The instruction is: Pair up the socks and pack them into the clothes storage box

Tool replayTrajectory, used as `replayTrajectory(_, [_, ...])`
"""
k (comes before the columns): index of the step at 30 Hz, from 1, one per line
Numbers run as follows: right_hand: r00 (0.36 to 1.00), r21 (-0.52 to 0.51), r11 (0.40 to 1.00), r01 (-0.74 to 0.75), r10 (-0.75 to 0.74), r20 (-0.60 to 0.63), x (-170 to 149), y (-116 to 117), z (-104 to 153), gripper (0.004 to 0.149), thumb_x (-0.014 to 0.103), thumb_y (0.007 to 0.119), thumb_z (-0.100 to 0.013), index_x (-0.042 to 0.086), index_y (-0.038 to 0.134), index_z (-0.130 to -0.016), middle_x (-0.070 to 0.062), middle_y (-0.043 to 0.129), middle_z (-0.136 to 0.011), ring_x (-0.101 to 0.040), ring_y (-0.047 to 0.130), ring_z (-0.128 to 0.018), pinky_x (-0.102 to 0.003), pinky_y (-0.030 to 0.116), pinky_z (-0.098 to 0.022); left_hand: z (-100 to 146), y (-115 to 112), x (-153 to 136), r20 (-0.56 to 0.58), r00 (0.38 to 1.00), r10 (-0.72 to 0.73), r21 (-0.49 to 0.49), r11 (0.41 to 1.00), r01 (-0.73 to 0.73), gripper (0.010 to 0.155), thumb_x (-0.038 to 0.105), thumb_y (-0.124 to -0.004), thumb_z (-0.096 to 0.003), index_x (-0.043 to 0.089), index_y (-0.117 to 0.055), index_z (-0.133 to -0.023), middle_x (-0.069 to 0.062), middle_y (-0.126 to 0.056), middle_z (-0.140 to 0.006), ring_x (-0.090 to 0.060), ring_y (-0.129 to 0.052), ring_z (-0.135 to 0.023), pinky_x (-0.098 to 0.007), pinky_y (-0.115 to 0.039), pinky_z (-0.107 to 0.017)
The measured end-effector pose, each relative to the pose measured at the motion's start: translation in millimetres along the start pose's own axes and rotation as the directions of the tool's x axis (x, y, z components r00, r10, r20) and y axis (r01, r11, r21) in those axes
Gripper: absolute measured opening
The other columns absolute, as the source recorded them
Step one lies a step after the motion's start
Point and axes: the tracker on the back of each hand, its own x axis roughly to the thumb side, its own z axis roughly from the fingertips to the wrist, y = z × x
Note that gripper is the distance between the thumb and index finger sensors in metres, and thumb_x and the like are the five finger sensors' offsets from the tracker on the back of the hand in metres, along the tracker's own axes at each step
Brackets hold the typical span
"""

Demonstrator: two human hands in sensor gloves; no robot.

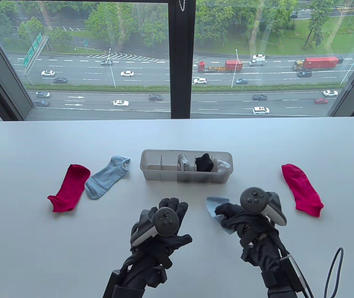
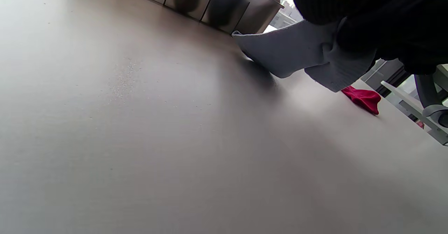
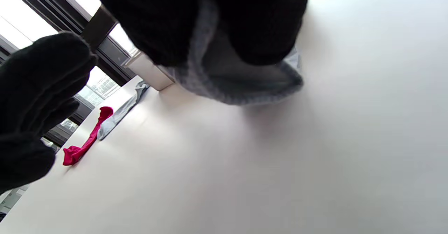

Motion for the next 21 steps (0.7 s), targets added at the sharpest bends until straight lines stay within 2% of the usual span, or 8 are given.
replayTrajectory(4, [0.982, 0.046, 0.996, 0.076, -0.083, 0.171, 49.0, 24.4, -1.9, 0.051, 0.023, 0.085, -0.049, 0.012, 0.067, -0.096, -0.014, 0.089, -0.088, -0.028, 0.091, -0.076, -0.033, 0.087, -0.054, 4.6, 3.9, 0.4, -0.004, 0.999, 0.048, 0.114, 0.992, -0.047, 0.071, 0.041, -0.075, -0.0504, 0.026, -0.036, -0.107, -0.011, -0.024, -0.118, -0.038, -0.012, -0.111, -0.064, -0.019, -0.078])
replayTrajectory(6, [0.986, -0.063, 0.997, 0.046, -0.035, 0.163, 49.7, 25.1, 0.5, 0.052, 0.024, 0.084, -0.049, 0.017, 0.066, -0.098, -0.012, 0.086, -0.093, -0.027, 0.090, -0.080, -0.034, 0.086, -0.058, 10.2, 9.6, -7.7, -0.111, 0.992, 0.051, 0.247, 0.969, -0.022, 0.041, 0.035, -0.072, -0.0522, 0.019, -0.072, -0.089, -0.014, -0.078, -0.102, -0.042, -0.063, -0.105, -0.067, -0.044, -0.077])
replayTrajectory(7, [0.988, -0.114, 0.992, 0.047, -0.030, 0.150, 44.4, 21.7, 1.7, 0.052, 0.026, 0.083, -0.050, 0.018, 0.065, -0.098, -0.010, 0.087, -0.092, -0.025, 0.091, -0.079, -0.033, 0.086, -0.057, 11.3, 11.7, -14.8, -0.118, 0.988, 0.096, 0.274, 0.960, -0.061, 0.038, 0.034, -0.072, -0.0518, 0.018, -0.075, -0.086, -0.011, -0.093, -0.086, -0.039, -0.083, -0.092, -0.065, -0.053, -0.075])
replayTrajectory(10, [0.990, -0.233, 0.968, 0.094, -0.067, 0.123, 20.7, 14.8, 10.0, 0.058, 0.032, 0.082, -0.051, 0.016, 0.061, -0.102, -0.012, 0.086, -0.090, -0.029, 0.088, -0.078, -0.037, 0.081, -0.058, 13.0, 15.4, -24.6, -0.116, 0.977, 0.180, 0.286, 0.948, -0.140, 0.036, 0.034, -0.070, -0.0532, 0.018, -0.076, -0.085, -0.009, -0.101, -0.069, -0.036, -0.095, -0.077, -0.063, -0.063, -0.070])
replayTrajectory(13, [0.972, -0.059, 0.981, 0.185, -0.173, 0.158, 10.7, 19.5, 10.9, 0.087, 0.044, 0.082, -0.051, 0.009, 0.030, -0.112, -0.028, 0.043, -0.114, -0.052, 0.042, -0.100, -0.064, 0.051, -0.071, 11.8, 15.1, -25.2, -0.094, 0.972, 0.215, 0.296, 0.938, -0.179, 0.037, 0.037, -0.070, -0.0533, 0.018, -0.078, -0.084, -0.010, -0.100, -0.072, -0.038, -0.093, -0.079, -0.063, -0.062, -0.070])
replayTrajectory(16, [0.960, 0.070, 0.973, 0.221, -0.230, 0.161, 15.8, 28.2, 7.0, 0.101, 0.050, 0.080, -0.052, 0.017, 0.004, -0.110, -0.028, 0.004, -0.115, -0.056, 0.007, -0.098, -0.069, 0.028, -0.073, 11.0, 12.0, -20.8, -0.059, 0.976, 0.211, 0.281, 0.941, -0.187, 0.039, 0.040, -0.069, -0.0529, 0.019, -0.083, -0.082, -0.012, -0.101, -0.076, -0.040, -0.092, -0.081, -0.064, -0.061, -0.070])
replayTrajectory(19, [0.973, 0.055, 0.985, 0.166, -0.173, 0.153, 22.6, 37.3, 0.7, 0.089, 0.043, 0.081, -0.053, 0.035, 0.012, -0.108, -0.021, 0.000, -0.116, -0.054, 0.007, -0.100, -0.067, 0.027, -0.075, 10.1, 10.6, -16.5, -0.005, 0.974, 0.225, 0.253, 0.943, -0.217, 0.040, 0.042, -0.066, -0.0534, 0.021, -0.083, -0.083, -0.012, -0.100, -0.078, -0.041, -0.090, -0.083, -0.065, -0.061, -0.070])
replayTrajectory(21, [0.989, -0.111, 0.986, 0.125, -0.115, 0.094, 19.5, 36.8, -0.4, 0.056, 0.036, 0.077, -0.056, 0.032, 0.050, -0.104, -0.016, 0.030, -0.120, -0.053, 0.028, -0.103, -0.064, 0.041, -0.075, 11.2, 11.4, -18.7, -0.015, 0.973, 0.232, 0.282, 0.934, -0.219, 0.041, 0.042, -0.065, -0.0534, 0.021, -0.084, -0.083, -0.013, -0.099, -0.079, -0.041, -0.089, -0.084, -0.066, -0.060, -0.071])
